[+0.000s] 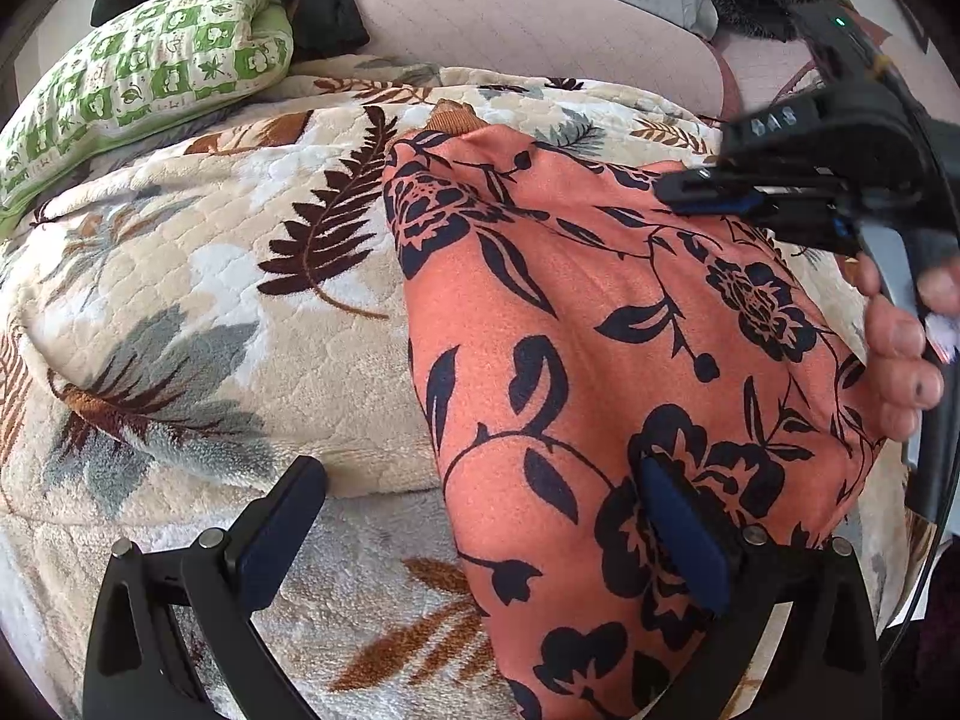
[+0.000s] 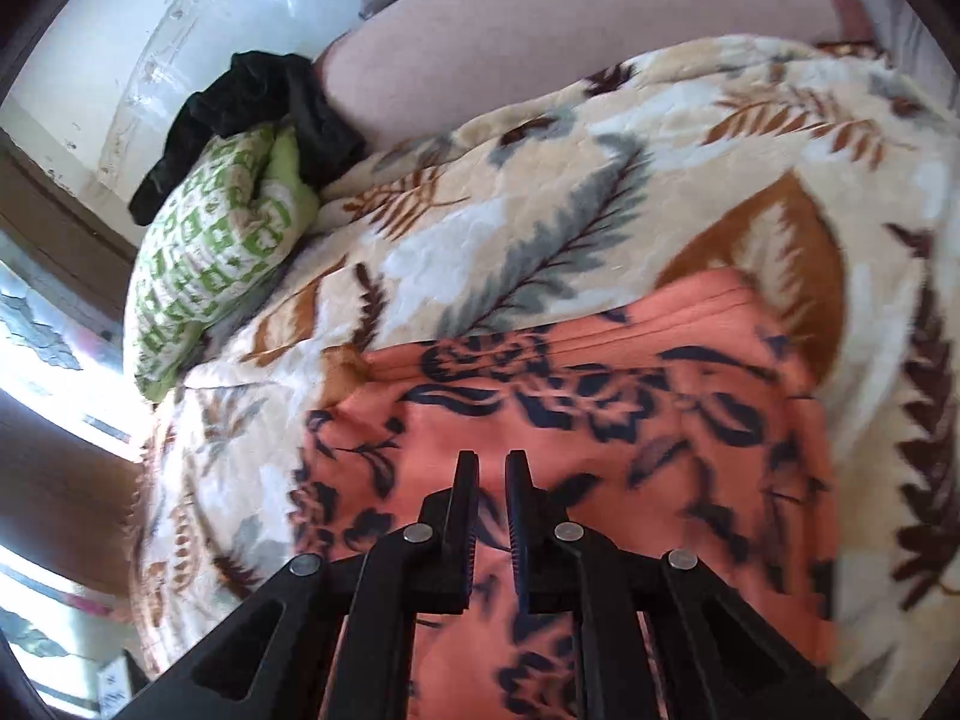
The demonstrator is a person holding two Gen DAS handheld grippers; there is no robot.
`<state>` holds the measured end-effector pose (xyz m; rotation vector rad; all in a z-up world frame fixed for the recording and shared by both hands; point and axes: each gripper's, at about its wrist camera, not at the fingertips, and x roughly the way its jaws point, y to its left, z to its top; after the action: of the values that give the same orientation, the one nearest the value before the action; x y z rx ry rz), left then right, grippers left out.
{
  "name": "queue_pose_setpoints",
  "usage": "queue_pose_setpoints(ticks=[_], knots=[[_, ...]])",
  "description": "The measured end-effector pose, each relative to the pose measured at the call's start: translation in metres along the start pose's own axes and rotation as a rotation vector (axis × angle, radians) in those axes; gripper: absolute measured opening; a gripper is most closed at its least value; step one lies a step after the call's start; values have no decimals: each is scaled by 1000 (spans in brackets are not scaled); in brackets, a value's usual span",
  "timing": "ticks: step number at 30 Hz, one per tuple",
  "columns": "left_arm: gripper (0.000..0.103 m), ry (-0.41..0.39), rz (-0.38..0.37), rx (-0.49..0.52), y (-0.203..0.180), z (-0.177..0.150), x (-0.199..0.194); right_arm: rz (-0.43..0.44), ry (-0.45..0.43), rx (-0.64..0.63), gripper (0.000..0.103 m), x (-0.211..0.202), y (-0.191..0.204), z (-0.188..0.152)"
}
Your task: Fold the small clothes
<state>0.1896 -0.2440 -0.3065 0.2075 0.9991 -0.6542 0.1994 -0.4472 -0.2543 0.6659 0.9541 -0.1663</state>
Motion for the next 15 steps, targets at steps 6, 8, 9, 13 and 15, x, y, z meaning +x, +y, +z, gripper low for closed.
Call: queue_pose_setpoints(ticks=[6, 8, 9, 13, 15], knots=[[103, -10, 14, 8, -3, -3, -3, -62, -7, 20, 12, -27, -35, -39], [103, -11, 13, 6, -3, -4, -5, -78, -4, 25, 12, -38, -36, -47], [103, -11, 13, 4, -3, -4, -5, -83, -2, 48, 11, -43, -36, -51], [103, -8, 12, 4, -4, -4, -4, -58, -18, 63, 12, -54, -41, -75], [103, -7, 13, 3, -3, -3, -3, -14, -37, 78, 12, -47, -51, -80]])
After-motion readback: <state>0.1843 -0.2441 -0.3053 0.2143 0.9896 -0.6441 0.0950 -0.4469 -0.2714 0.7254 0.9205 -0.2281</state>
